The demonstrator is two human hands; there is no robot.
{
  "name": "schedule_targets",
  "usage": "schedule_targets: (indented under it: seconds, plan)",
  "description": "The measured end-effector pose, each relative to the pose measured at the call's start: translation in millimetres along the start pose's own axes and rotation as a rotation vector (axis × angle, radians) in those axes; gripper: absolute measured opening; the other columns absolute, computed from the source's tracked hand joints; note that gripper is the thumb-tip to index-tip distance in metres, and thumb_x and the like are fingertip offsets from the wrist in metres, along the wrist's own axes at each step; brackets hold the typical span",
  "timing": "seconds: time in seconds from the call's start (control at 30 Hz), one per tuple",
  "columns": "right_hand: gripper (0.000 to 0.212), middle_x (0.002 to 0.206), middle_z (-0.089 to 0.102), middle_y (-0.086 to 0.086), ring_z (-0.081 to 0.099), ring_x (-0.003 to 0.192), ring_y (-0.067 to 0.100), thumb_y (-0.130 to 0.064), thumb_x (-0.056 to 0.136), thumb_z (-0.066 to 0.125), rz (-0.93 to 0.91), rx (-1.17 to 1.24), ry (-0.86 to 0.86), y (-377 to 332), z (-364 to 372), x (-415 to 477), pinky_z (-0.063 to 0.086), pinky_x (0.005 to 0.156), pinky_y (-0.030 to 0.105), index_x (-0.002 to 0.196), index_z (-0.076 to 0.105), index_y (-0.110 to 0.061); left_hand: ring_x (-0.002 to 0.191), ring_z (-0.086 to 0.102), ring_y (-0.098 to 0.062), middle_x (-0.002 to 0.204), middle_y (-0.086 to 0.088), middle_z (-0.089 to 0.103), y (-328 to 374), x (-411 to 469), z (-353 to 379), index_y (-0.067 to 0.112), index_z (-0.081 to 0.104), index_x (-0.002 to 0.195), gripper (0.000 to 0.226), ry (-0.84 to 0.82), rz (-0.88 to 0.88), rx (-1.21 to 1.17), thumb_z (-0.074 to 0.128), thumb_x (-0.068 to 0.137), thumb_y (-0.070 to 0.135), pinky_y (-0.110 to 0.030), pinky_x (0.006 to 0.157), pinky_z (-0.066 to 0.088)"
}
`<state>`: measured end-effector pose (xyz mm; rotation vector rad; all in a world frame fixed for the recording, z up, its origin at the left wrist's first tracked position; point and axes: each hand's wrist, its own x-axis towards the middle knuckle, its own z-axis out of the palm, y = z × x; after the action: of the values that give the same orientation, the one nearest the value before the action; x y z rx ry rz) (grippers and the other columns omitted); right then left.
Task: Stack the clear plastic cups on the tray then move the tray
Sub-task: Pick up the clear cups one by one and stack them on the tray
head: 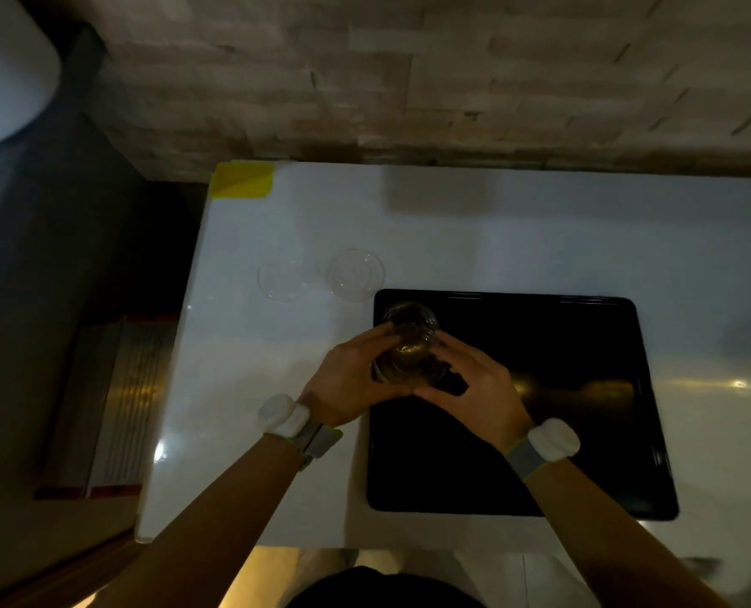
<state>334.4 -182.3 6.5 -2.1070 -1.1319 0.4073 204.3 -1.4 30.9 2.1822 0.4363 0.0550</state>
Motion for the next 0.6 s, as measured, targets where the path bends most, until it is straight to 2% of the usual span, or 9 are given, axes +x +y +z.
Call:
schedule_targets:
  seconds: [0.1, 0.2, 0.3, 0.47, 0.6]
  plan:
    - [0.064, 0.145, 0.048, 0.002, 0.055, 0.122, 0.020, -0.049, 0.075, 0.075, -0.036, -0.037, 0.016, 2.3, -1.1, 7.6, 0.047, 0.102, 0.039, 0.128, 0.060, -0.017, 0.125, 0.052, -0.028, 0.145, -0.011, 0.048, 2.9, 9.1, 3.0, 0.009, 0.057, 0.131, 0.076, 0.040, 0.045, 0.141, 0.083, 0.068, 0.041, -0.034, 0.105, 0.039]
    - [0.063, 0.143, 0.050, 0.008, 0.057, 0.119, 0.030, -0.036, 0.072, 0.081, -0.052, -0.101, 0.009, 5.8, -3.6, 17.3, 0.046, 0.102, 0.042, 0.125, 0.061, -0.009, 0.116, 0.057, -0.037, 0.137, -0.017, 0.055, 5.2, 20.4, 2.7, 0.003, 0.061, 0.124, 0.073, 0.085, 0.100, 0.270, 0.085, 0.066, 0.041, -0.044, 0.098, 0.046]
    - [0.062, 0.141, 0.052, 0.010, 0.055, 0.121, 0.033, -0.033, 0.072, 0.082, -0.038, -0.146, 0.011, 10.3, -4.4, 27.8, 0.044, 0.102, 0.041, 0.124, 0.062, -0.007, 0.117, 0.056, -0.038, 0.136, -0.018, 0.056, 3.8, 32.3, 2.1, 0.002, 0.063, 0.121, 0.071, 0.103, 0.114, 0.321, 0.084, 0.067, 0.042, -0.047, 0.097, 0.048]
    - [0.060, 0.139, 0.055, 0.010, 0.052, 0.124, 0.035, -0.038, 0.072, 0.080, -0.036, -0.216, 0.015, 22.7, 3.4, 34.6, 0.045, 0.100, 0.049, 0.121, 0.063, -0.007, 0.114, 0.057, -0.040, 0.134, -0.017, 0.058, -0.7, 41.9, 9.3, 0.001, 0.066, 0.116, 0.066, 0.119, 0.114, 0.357, 0.085, 0.066, 0.040, -0.047, 0.093, 0.048]
    - [0.060, 0.137, 0.057, 0.009, 0.053, 0.124, 0.033, -0.040, 0.072, 0.079, -0.018, -0.241, 0.004, 26.2, 9.8, 35.2, 0.047, 0.097, 0.049, 0.120, 0.064, -0.010, 0.123, 0.051, -0.036, 0.140, -0.010, 0.054, -5.9, 40.2, 14.0, 0.008, 0.064, 0.121, 0.067, 0.108, 0.063, 0.399, 0.080, 0.069, 0.047, -0.050, 0.094, 0.044]
